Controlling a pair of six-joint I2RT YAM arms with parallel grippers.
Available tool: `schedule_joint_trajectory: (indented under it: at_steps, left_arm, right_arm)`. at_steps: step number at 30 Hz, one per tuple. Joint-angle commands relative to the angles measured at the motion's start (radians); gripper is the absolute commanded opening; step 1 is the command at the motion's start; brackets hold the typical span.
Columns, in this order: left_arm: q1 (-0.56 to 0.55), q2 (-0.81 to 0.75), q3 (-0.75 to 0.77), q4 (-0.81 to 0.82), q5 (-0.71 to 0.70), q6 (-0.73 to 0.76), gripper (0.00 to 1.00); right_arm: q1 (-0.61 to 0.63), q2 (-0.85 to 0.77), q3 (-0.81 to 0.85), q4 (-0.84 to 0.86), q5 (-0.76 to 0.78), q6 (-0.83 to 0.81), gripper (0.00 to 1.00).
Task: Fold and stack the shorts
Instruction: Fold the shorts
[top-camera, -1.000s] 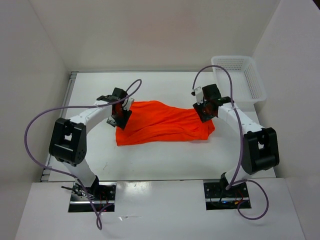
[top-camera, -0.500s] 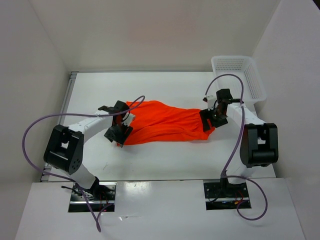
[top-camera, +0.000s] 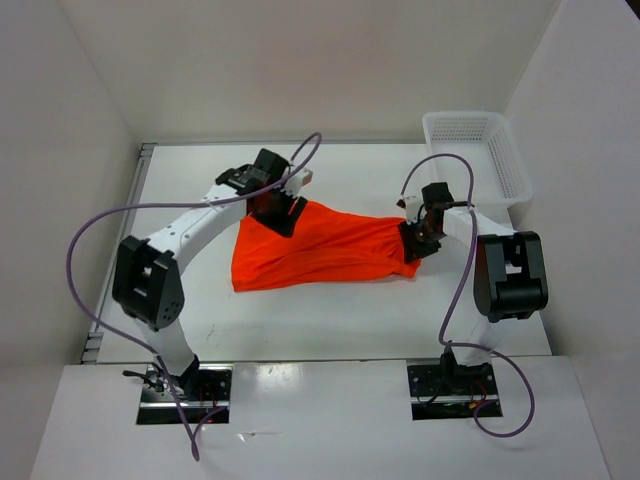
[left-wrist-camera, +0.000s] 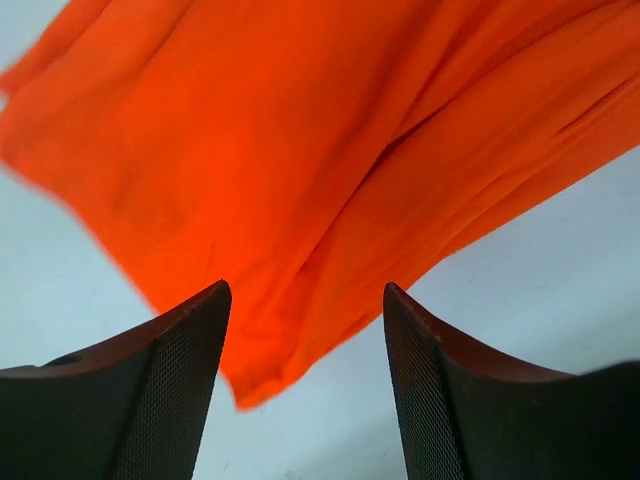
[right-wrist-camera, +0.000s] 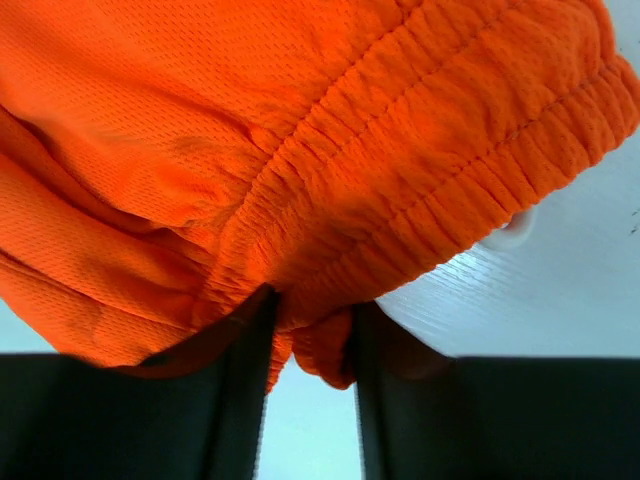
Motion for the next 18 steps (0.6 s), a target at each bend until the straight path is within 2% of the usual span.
schedule_joint_trajectory:
  at_steps: [1, 3, 4, 8, 15, 18]
  left_arm:
    - [-0.051, 0.17, 0.11, 0.045, 0.128, 0.004, 0.7]
    - [-0.067, 0.231, 0.153, 0.07, 0.151, 0.004, 0.7]
    - [-0.083, 0.285, 0.17, 0.099, 0.162, 0.004, 0.7]
    - [-0.122, 0.379, 0.214, 0.148, 0.171, 0.004, 0.7]
    - [-0.179, 0.454, 0.164, 0.227, 0.182, 0.004, 0.7]
    - [-0.188, 0.463, 0.15, 0.24, 0.23, 0.004, 0.7]
  right_arm:
    - [0.013, 0.036, -0.03, 0.093, 0.04, 0.03, 0.34]
    - [0.013, 0.036, -0.03, 0.093, 0.04, 0.03, 0.27]
    - [0.013, 0.036, -0.03, 0.093, 0.03, 0.03, 0.19]
    - [0.013, 0.001, -0.008, 0.084, 0.046, 0.02, 0.01]
    - [0.013, -0.066, 0.094, 0.028, 0.047, -0.01, 0.0]
    - [0.013, -0.091, 0.17, -0.026, 0.047, -0.032, 0.0]
